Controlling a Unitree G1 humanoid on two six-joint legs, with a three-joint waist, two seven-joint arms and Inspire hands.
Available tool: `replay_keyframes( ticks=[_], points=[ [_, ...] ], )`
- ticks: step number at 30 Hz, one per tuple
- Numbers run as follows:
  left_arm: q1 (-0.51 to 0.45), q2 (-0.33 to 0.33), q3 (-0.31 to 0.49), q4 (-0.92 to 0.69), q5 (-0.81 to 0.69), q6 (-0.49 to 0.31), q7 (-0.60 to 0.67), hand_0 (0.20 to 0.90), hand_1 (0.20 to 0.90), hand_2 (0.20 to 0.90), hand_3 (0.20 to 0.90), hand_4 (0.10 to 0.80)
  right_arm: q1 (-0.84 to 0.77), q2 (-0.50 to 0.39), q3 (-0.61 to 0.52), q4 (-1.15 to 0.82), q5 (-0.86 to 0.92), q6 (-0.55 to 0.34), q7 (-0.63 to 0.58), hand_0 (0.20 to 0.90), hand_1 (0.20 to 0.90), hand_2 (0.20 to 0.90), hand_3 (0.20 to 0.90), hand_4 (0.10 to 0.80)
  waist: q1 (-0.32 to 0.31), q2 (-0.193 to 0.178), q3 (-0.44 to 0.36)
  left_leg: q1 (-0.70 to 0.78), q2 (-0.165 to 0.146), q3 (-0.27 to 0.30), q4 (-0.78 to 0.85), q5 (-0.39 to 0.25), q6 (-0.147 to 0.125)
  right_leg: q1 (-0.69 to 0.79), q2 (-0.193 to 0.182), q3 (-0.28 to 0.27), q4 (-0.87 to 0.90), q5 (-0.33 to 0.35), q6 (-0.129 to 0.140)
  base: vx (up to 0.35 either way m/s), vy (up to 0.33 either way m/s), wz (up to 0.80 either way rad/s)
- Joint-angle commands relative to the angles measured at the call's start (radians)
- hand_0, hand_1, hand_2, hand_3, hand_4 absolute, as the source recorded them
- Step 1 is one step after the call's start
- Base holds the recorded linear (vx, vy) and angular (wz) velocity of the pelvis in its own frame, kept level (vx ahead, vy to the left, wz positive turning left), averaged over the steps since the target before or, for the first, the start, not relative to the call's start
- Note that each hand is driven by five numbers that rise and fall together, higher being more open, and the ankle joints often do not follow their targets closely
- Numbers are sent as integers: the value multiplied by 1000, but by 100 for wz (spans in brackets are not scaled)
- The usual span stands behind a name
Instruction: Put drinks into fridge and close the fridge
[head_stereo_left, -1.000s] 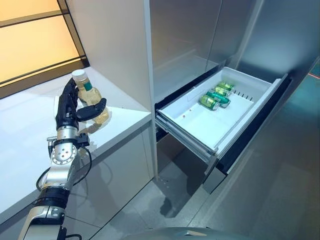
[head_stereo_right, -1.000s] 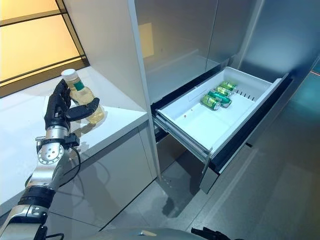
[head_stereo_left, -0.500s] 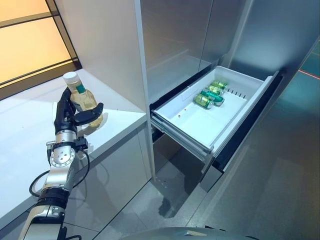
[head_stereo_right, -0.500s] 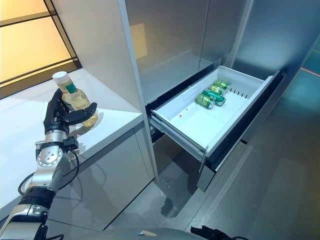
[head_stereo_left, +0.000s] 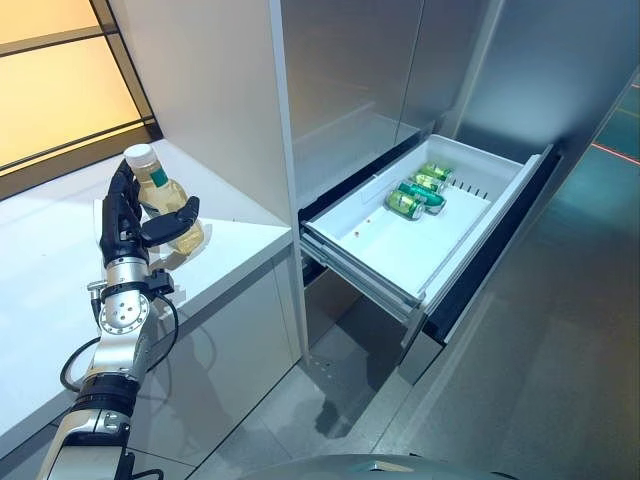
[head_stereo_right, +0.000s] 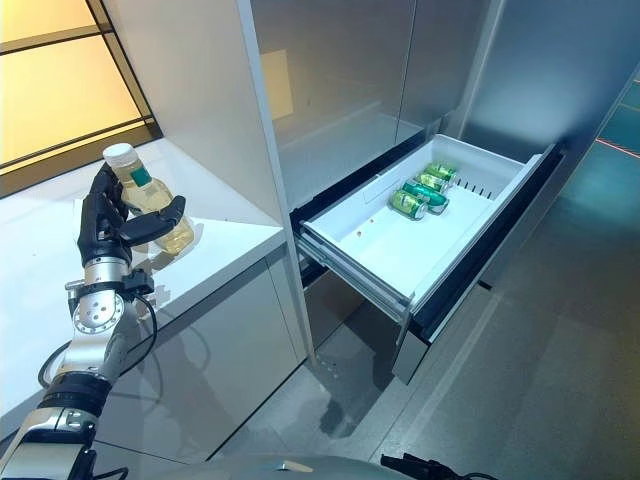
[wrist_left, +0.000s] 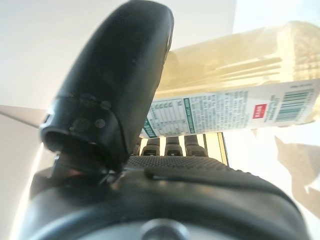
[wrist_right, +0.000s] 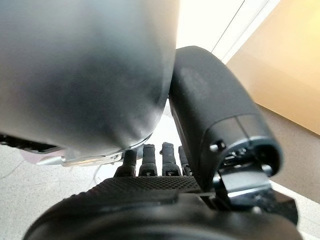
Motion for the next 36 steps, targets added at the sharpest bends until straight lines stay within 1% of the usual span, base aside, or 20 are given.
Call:
replay_keyframes(
  ticks=[1,4,5,6,7,8,9,10,12,18,20,21,24,25,26,27,31,33,34,36],
  points=[
    [-219,32,67,-28,-8,-126,27,900,900,900,900,800,23,-8,30,32,-25,22,20,900,900,900,900,800,5,16,-42,28,-18,56,7,-109,14,-33,-20,83,48,0,51,0,0,0],
    [-221,33,64,-23,-12,-111,21,900,900,900,900,800,23,-6,32,31,-22,20,18,900,900,900,900,800,4,17,-43,28,-18,57,7,-109,14,-35,-19,85,49,1,51,0,0,0],
    [-222,34,60,-18,-13,-109,15,740,740,740,713,613,23,-5,32,29,-20,22,17,900,900,900,900,800,4,17,-43,27,-18,58,7,-109,14,-35,-19,86,49,1,51,0,0,0],
    [-224,35,58,-16,-10,-106,15,740,740,740,713,613,22,-4,32,29,-20,23,17,900,900,900,900,800,3,17,-43,27,-18,58,7,-109,15,-36,-19,86,49,1,51,0,0,0],
    [-226,37,55,-14,0,-96,16,578,578,578,524,424,22,-4,31,29,-21,23,17,900,900,900,900,800,3,17,-44,26,-18,58,7,-109,15,-36,-18,87,48,1,51,0,0,0],
    [-227,41,53,-10,3,-90,12,441,441,441,365,265,22,-4,31,30,-20,23,15,900,900,900,900,800,3,18,-45,26,-18,58,7,-109,15,-37,-18,88,48,1,51,0,0,0],
    [-228,45,50,-6,3,-88,10,361,361,361,271,171,22,-5,30,31,-21,22,16,900,900,900,900,800,2,18,-45,26,-18,58,7,-108,15,-37,-18,89,47,2,52,0,0,0],
    [-228,47,48,-4,11,-81,13,300,300,300,200,100,24,-5,30,32,-21,21,17,900,900,900,900,800,2,18,-45,26,-18,58,7,-108,15,-36,-18,89,47,3,52,0,0,0],
    [-227,51,47,-3,16,-76,12,300,300,300,200,100,25,-6,29,31,-22,21,19,900,900,900,900,800,1,18,-45,27,-18,59,7,-109,14,-35,-18,90,46,3,52,0,0,0],
    [-232,73,19,10,94,-12,27,305,305,305,205,105,25,-6,28,27,-17,21,19,900,900,900,900,800,-1,22,-45,24,-19,59,7,-106,14,-38,-16,96,44,7,54,0,0,0],
    [-233,84,7,18,109,9,17,356,356,356,266,166,25,-5,28,25,-15,22,18,900,900,900,900,800,-2,23,-45,24,-20,59,7,-106,14,-38,-15,98,42,9,55,0,0,0],
    [-232,87,2,20,117,19,14,371,371,371,282,182,25,-4,28,23,-15,23,16,900,900,900,900,800,-2,23,-45,24,-20,59,7,-106,15,-38,-15,99,41,9,55,0,0,0],
    [-235,94,-12,33,108,27,6,333,333,333,238,138,26,-4,30,24,-9,22,13,900,900,900,900,800,-4,25,-46,23,-20,60,7,-105,14,-37,-14,100,36,12,56,1,-14,-3],
    [-239,95,-13,35,85,27,1,324,324,324,227,127,25,-4,29,24,-7,23,11,900,900,900,900,800,-5,25,-46,24,-20,62,7,-105,14,-37,-14,100,36,13,57,0,0,0],
    [-238,94,-12,35,74,25,-2,300,300,300,200,100,25,-4,28,24,-8,23,12,900,900,900,900,800,-5,25,-46,24,-20,62,7,-105,14,-37,-14,100,35,13,57,0,0,0],
    [-237,93,-10,37,59,21,-8,300,300,300,200,100,25,-5,26,25,-10,23,13,900,900,900,900,800,-5,25,-46,25,-19,63,7,-105,14,-37,-14,100,35,14,57,0,0,0],
    [-245,58,16,12,-186,-20,-120,300,300,300,200,100,25,-8,29,20,7,2,12,900,900,900,900,800,-7,23,-46,24,-19,62,7,-104,12,-38,-13,102,36,14,57,0,0,0],
    [-243,35,38,-48,-277,-22,-173,300,300,300,200,100,20,-13,34,4,-29,-23,11,900,900,900,900,800,-6,21,-44,23,-19,60,7,-104,13,-40,-13,102,37,14,56,0,0,0],
    [-239,14,47,-125,-328,-16,-191,300,300,300,200,100,16,-15,58,-19,-36,-49,23,900,900,900,900,800,-3,19,-41,23,-18,60,7,-103,12,-40,-14,101,37,14,54,-49,-13,-2],
    [-237,-7,52,-198,-346,-8,-195,300,300,300,200,100,12,-13,74,-46,-47,-87,19,900,900,900,900,800,-2,18,-38,17,-18,57,7,-94,12,-47,-14,101,41,21,51,-55,-8,-1]
  ],
)
